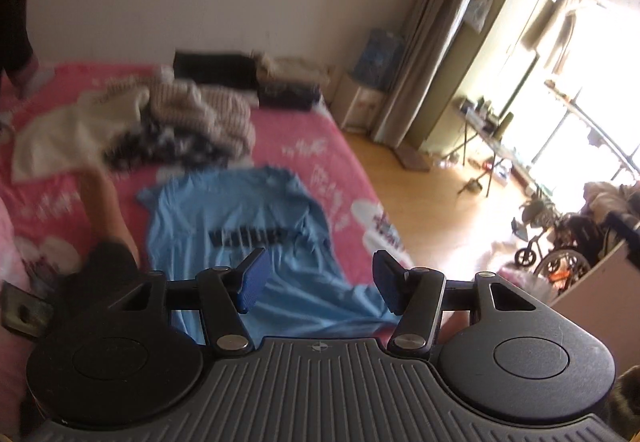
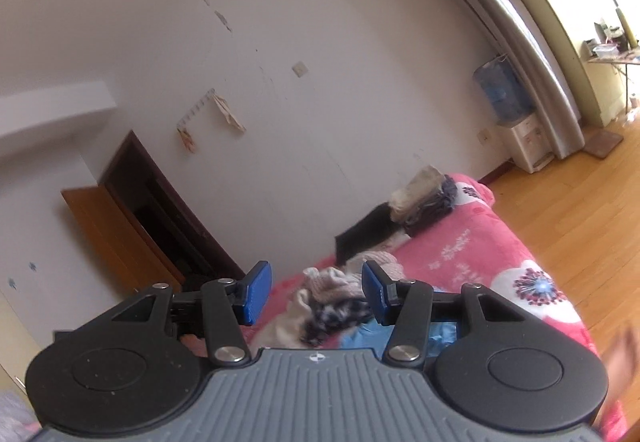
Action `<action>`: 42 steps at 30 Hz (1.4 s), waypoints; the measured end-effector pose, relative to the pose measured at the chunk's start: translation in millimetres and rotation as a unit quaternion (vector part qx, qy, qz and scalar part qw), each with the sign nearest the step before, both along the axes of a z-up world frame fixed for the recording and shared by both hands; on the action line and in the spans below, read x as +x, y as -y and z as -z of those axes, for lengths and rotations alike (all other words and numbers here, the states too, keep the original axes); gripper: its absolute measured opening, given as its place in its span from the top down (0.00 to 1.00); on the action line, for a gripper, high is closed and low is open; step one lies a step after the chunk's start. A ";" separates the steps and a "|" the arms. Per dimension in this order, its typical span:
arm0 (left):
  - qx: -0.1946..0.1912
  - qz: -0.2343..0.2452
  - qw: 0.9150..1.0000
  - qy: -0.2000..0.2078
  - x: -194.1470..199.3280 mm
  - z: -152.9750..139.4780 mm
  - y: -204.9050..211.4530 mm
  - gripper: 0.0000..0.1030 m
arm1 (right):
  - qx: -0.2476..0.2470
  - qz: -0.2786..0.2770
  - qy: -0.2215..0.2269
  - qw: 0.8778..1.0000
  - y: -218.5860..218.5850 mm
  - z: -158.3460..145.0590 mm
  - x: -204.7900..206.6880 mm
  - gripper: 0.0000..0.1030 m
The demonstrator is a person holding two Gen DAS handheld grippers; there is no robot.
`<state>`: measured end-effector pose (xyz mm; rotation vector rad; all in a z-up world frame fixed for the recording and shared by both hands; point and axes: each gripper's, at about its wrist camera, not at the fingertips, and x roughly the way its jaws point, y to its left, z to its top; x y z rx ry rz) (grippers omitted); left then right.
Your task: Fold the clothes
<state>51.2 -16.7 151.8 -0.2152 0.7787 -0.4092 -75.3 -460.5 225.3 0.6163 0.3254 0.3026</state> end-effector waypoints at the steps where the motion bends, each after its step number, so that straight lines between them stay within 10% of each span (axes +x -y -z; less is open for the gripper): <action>1: -0.002 0.006 1.000 -0.003 4.2 13.3 1.2 0.45 | -0.004 -0.001 -0.002 1.000 -4.0 6.9 2.4 0.48; 6: -0.021 -0.005 1.000 -0.016 19.6 42.4 5.8 0.45 | 0.012 -0.007 -0.037 0.999 -17.4 65.7 7.4 0.48; 13: 0.053 -0.058 0.996 0.038 -10.3 -30.4 18.8 0.45 | 0.010 -0.027 -0.040 0.999 8.5 123.0 -14.9 0.48; 19: 0.092 -0.099 0.986 0.098 -49.1 -144.5 23.7 0.45 | -0.009 -0.063 0.029 0.998 44.7 90.5 -29.2 0.47; 27: 0.143 -0.142 0.967 0.158 -8.2 -243.4 42.8 0.42 | -0.015 -0.089 0.024 0.996 -7.0 28.4 14.4 0.48; 33: 0.177 -0.166 0.965 0.104 21.2 -193.6 28.9 0.42 | 0.003 -0.118 0.020 0.993 -55.3 32.5 39.8 0.48; 42: 0.216 -0.049 0.972 0.076 87.5 -103.7 47.1 0.42 | -0.063 -0.092 0.023 0.994 -68.6 56.0 58.1 0.48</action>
